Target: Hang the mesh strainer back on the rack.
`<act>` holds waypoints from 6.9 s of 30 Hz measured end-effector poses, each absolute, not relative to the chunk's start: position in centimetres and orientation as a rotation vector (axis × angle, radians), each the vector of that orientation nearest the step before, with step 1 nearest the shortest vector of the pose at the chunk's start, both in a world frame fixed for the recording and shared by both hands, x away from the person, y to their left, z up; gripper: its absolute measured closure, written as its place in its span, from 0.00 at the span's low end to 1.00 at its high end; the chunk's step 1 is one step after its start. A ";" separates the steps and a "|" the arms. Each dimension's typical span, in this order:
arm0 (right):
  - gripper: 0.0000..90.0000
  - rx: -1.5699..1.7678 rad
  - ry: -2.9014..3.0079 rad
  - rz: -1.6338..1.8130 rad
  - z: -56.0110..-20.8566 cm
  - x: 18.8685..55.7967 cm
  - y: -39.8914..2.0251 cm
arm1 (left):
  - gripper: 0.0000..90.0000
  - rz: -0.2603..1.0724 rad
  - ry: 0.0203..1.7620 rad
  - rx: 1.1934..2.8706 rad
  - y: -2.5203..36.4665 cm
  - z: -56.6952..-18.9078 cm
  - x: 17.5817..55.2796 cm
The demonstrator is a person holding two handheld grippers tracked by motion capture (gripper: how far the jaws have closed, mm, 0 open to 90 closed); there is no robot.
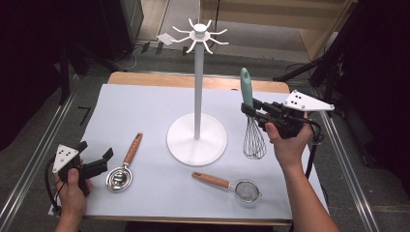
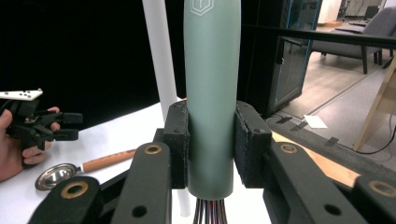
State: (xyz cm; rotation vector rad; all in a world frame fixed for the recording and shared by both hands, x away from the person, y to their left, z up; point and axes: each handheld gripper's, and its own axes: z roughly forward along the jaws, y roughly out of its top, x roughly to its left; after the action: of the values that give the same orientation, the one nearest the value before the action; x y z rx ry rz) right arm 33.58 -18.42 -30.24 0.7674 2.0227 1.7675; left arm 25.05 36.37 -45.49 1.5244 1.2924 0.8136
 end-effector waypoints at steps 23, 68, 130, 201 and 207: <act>0.79 0.668 2.003 1.969 -27.1 33.7 -16.0 | 0.04 0.816 1.279 1.535 36.3 -45.5 25.0; 0.79 0.626 2.096 2.021 -24.0 35.6 -15.1 | 0.04 0.815 1.277 1.542 36.3 -45.5 25.0; 0.79 0.588 2.108 2.041 -24.4 36.9 -11.3 | 0.04 0.815 1.273 1.545 36.3 -45.5 24.9; 0.79 0.560 2.013 1.899 -25.8 35.0 -10.7 | 0.04 0.817 1.275 1.548 36.2 -45.6 24.9; 0.79 0.539 2.013 1.890 -25.7 34.6 -10.5 | 0.04 0.817 1.277 1.551 36.2 -45.5 24.9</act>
State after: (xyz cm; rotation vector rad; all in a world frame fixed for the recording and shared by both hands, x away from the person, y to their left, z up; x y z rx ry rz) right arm 34.57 -10.48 -25.72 0.5388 2.0130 1.8897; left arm 24.94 36.17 -45.54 1.5511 1.2774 0.8166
